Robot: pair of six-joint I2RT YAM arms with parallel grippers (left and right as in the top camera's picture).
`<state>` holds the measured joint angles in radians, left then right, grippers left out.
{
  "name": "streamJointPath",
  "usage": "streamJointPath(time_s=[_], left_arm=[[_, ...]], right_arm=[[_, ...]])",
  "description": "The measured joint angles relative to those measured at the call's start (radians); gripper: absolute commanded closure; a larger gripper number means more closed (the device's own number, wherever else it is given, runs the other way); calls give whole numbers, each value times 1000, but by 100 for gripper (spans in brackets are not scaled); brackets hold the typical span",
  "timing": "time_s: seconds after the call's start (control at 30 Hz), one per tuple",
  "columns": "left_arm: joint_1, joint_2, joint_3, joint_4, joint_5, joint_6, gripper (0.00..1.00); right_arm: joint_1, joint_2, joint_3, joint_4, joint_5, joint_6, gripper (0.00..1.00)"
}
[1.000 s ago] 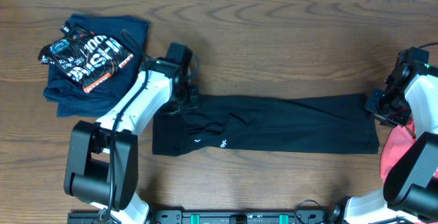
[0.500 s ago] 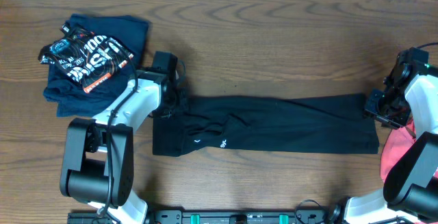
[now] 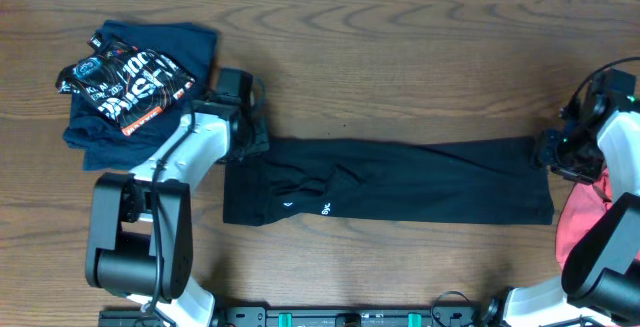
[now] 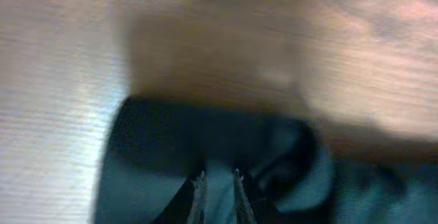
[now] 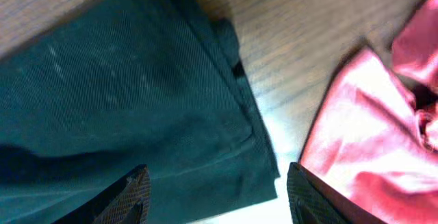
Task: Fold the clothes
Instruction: 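Release the left end and grasp the strip's right end with the right gripper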
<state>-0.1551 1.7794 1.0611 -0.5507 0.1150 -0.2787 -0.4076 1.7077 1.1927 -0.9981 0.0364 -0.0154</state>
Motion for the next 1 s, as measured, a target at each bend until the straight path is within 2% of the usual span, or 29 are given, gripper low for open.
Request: streamJointPath(time_s=[0.1,0.33,0.53,0.6,0.73,0.9,1.0], left_arm=[[18,-2,46,-97,-11,5,68],[22,-66,67,-220,15,6,66],[23,-85,68,-236,57,6,66],[23,-85,68,-237,65,6,67],[23,-85,67,-242,70,6,66],[23,-85,68,-250,70,6,66],[23,-85,68,-250,70,6,66]], right_arm=[[-19,0,-38,65,-28,-63,38],[-43,-1,-177,249,-89,-182,40],[-43,-1,-265,387,-104,-224,40],[-43,-2,-297,434,-108,-230,44],[-43,-30,-354,517,-114,-236,47],[-46,-49,-388,559,-139,-240,62],[-49,-50,-391,567,-169,-248,90]])
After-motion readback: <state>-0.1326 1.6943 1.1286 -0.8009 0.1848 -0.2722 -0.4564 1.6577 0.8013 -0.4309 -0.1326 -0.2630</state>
